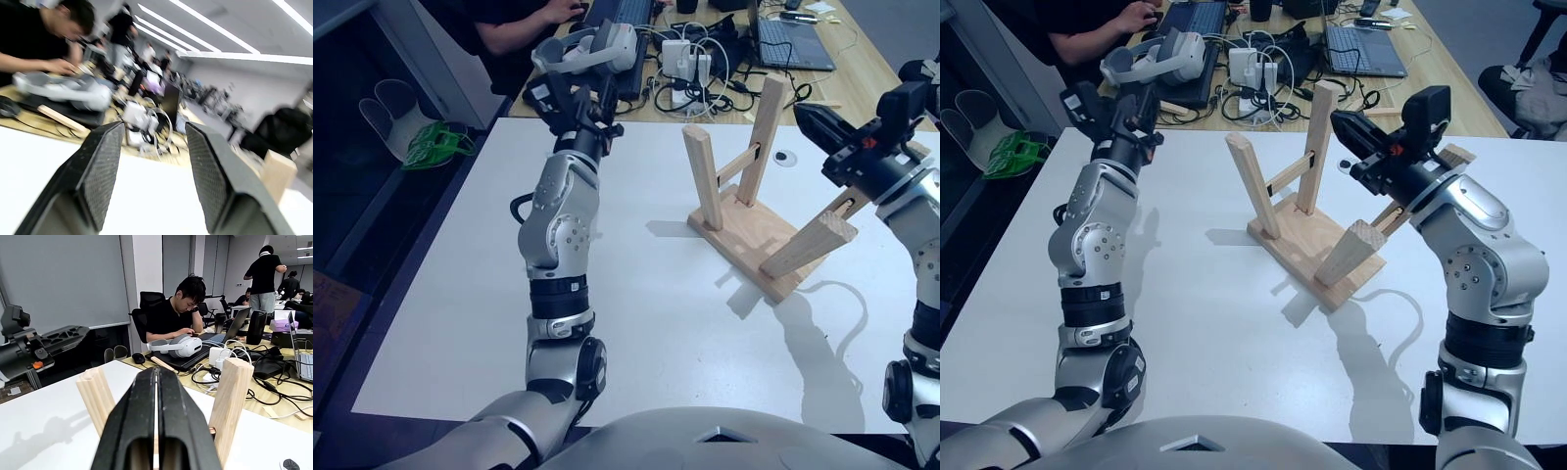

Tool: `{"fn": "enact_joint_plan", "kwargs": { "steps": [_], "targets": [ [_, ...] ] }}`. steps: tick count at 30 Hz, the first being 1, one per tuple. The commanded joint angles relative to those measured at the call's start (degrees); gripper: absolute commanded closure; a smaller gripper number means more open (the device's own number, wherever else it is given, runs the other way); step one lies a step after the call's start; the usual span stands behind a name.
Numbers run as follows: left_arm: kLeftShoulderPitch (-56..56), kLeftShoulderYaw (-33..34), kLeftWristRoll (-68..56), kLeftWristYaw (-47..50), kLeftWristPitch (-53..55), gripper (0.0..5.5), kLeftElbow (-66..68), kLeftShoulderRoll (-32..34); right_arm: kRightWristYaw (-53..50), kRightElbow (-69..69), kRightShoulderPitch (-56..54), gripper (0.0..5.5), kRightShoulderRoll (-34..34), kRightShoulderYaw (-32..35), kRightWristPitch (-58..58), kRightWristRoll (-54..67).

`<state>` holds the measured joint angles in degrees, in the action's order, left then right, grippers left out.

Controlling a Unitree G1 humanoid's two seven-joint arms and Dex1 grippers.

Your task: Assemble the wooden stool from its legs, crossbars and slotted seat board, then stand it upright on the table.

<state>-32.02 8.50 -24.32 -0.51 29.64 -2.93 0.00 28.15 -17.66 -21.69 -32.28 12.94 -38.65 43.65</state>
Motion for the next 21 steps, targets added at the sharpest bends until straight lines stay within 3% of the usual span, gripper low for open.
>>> {"fn": "enact_joint_plan", "kwargs": {
  "steps": [1, 10, 21],
  "targets": [
    [-2.06, -3.29, 1.98, -4.16, 1.92, 3.22, 5.22, 2.62, 1.91, -1.99, -0.87, 5.44, -2.04, 2.47, -3.73, 4.42],
    [-9.3, -3.56, 1.28, -16.81, -1.32, 3.22, 22.11, 4.33, 6.9, -2.24, 6.18, 5.44, -7.45, 7.11, -9.4, 9.29],
    [-2.82, -9.02, -4.57, -35.99, 9.37, 3.22, 10.06, 10.86, 18.33, 2.16, 23.37, 5.44, -17.57, 18.13, -15.01, 10.95]
  ]
}}
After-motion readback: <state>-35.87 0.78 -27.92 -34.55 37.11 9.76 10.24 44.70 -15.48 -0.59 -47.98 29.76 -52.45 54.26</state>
